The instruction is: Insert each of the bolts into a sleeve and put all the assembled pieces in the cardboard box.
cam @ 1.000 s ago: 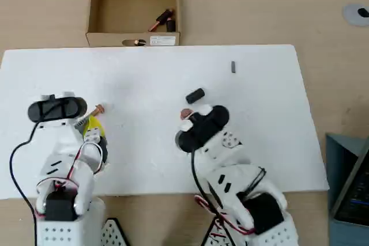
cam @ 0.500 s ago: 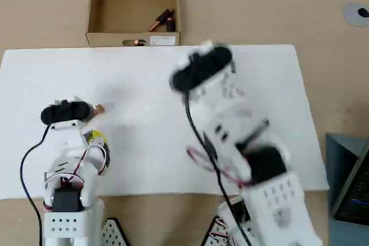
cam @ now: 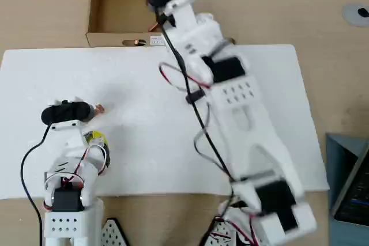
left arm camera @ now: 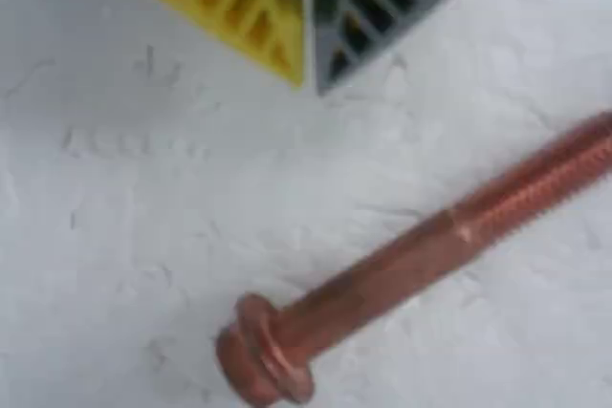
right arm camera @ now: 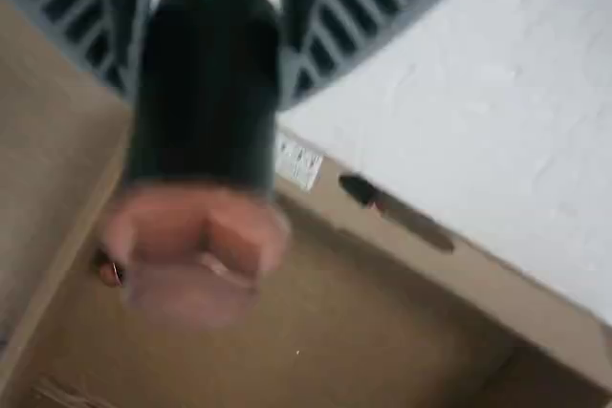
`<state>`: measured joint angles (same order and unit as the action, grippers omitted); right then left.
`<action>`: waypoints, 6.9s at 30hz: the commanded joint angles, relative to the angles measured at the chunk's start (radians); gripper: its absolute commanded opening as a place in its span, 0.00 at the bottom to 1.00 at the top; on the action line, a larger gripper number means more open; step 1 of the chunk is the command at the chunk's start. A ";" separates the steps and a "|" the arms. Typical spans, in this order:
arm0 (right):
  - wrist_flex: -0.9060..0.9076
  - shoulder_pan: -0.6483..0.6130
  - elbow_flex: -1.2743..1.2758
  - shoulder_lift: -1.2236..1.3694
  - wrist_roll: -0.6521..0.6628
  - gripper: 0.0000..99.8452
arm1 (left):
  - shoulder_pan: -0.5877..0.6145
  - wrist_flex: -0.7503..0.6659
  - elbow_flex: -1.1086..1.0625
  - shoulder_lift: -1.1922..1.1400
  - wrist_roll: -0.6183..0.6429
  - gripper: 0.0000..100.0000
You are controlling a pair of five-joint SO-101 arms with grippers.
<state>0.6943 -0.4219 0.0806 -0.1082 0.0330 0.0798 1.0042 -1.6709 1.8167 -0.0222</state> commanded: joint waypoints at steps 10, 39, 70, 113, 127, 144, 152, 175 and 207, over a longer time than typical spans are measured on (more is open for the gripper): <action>-0.041 0.010 -0.730 0.634 0.014 0.01 | 0.008 -0.018 0.005 0.007 -0.002 0.00; 0.017 -0.104 -1.537 1.368 0.509 0.15 | 0.008 -0.020 0.005 0.007 -0.002 0.00; 0.479 -0.044 -1.748 1.181 0.368 0.01 | 0.008 -0.020 0.005 0.007 -0.002 0.00; 1.094 0.110 -0.865 0.349 -0.245 0.01 | 0.008 -0.021 0.005 0.007 -0.002 0.00; 1.069 0.127 -0.295 0.208 -0.555 0.01 | 0.008 -0.032 0.002 0.007 0.000 0.00; 0.810 0.059 -0.114 0.240 -0.605 0.21 | 0.008 -0.034 0.000 0.007 0.000 0.00; 0.806 0.058 -0.243 0.424 -0.611 0.21 | 0.008 -0.034 0.000 0.007 0.000 0.00; 0.812 0.041 -0.496 0.704 -0.611 0.21 | 0.008 -0.034 0.000 0.007 0.000 0.00; 0.810 -0.004 -0.667 0.708 -0.605 0.23 | 0.008 -0.035 0.000 0.007 0.002 0.00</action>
<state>1.5075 -0.4312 -0.5194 0.6022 -0.5654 0.0798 0.9874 -1.6724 1.8167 -0.0222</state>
